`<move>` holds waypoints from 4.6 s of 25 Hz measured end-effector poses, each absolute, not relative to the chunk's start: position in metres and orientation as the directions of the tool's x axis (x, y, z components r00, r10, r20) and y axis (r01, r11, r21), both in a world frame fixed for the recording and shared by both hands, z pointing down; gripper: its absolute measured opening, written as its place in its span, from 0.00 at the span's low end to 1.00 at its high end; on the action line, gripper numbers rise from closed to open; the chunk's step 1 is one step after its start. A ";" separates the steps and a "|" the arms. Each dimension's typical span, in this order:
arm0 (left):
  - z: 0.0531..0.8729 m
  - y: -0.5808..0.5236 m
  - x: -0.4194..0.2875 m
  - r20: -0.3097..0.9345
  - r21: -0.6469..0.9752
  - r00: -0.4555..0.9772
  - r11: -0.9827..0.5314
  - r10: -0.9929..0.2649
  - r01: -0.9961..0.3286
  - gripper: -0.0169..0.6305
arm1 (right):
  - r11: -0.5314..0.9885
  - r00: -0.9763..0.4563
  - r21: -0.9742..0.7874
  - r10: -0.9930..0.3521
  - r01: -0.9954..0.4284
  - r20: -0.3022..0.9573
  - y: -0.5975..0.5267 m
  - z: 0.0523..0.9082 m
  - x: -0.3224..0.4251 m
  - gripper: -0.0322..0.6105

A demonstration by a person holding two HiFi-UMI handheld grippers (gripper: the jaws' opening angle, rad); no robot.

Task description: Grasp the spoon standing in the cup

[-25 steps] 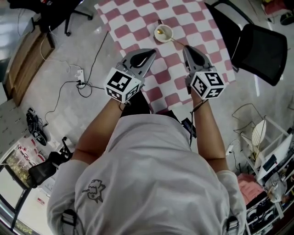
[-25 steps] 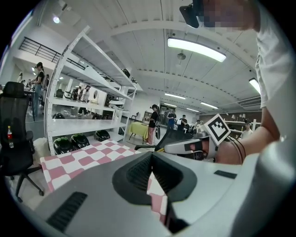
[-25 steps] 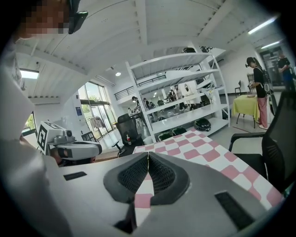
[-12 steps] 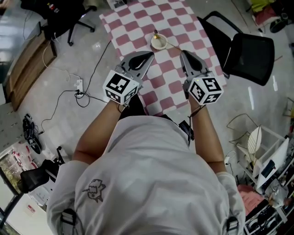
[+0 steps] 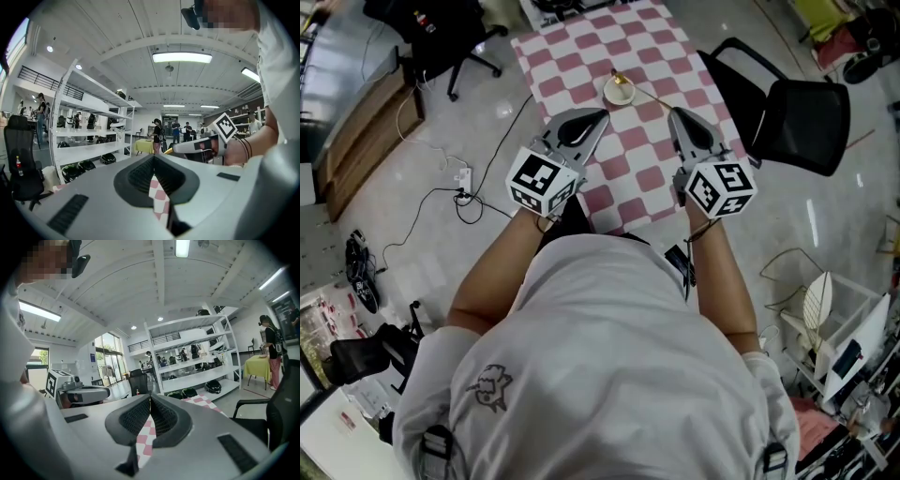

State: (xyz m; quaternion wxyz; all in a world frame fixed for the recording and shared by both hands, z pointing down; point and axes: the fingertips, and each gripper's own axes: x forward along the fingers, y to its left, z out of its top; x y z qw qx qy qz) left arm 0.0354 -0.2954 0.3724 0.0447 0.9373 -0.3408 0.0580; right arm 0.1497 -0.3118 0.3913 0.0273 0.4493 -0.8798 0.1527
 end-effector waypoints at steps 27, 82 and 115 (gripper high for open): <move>0.381 -0.214 -0.007 0.150 0.066 0.730 -0.730 -0.667 -0.681 0.05 | 0.564 -0.622 -0.282 -0.758 -0.776 0.197 -0.219 0.402 0.132 0.10; 0.367 0.054 -0.049 0.095 0.107 0.809 -0.802 -0.580 -0.588 0.05 | 0.562 -0.602 -0.231 -0.782 -0.794 0.164 0.078 0.366 0.087 0.10; 0.349 0.066 -0.027 0.089 0.017 0.807 -0.809 -0.583 -0.587 0.05 | 0.585 -0.619 -0.223 -0.773 -0.780 0.140 0.089 0.367 0.106 0.10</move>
